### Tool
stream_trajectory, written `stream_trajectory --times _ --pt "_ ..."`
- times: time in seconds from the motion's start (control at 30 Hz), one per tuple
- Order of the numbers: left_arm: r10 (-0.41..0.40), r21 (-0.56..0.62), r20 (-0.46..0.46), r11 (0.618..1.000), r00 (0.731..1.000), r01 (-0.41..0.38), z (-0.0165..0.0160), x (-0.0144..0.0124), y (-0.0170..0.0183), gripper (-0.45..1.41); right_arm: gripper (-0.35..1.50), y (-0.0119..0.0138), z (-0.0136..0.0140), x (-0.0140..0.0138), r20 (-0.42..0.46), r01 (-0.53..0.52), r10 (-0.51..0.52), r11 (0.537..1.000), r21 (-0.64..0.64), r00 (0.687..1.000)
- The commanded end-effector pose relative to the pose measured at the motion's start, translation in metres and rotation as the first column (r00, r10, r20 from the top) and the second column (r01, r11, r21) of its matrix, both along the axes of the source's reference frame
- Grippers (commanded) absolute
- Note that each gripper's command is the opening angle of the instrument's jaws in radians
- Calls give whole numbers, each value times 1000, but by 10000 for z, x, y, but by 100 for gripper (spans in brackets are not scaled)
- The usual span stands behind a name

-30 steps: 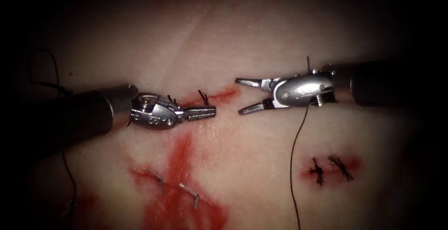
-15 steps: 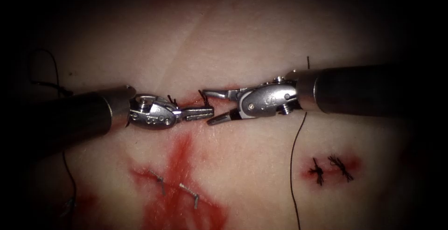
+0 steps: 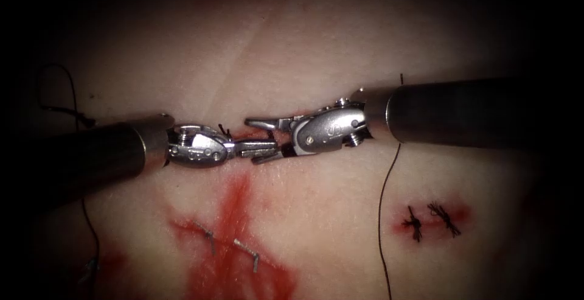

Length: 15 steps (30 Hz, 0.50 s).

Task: Wound Closure

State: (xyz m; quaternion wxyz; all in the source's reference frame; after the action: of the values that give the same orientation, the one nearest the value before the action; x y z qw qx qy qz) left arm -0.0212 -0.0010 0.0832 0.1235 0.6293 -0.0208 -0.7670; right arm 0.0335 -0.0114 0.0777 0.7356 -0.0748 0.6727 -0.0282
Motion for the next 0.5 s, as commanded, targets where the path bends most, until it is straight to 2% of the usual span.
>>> stream_trajectory --times 0.03,0.4,0.5 --pt "-1 2 5 1000 1000 1 7 -5 2 -45 118 -4 4 11 -5 -2 2 1000 1 1000" --pt "4 19 21 1000 1000 -4 11 -9 -1 -45 118 -7 4 29 -5 -4 4 1000 -23 1000" --pt "-15 64 68 998 998 11 11 -8 -1 -45 118 -9 5 33 -5 -3 3 999 -32 1000"
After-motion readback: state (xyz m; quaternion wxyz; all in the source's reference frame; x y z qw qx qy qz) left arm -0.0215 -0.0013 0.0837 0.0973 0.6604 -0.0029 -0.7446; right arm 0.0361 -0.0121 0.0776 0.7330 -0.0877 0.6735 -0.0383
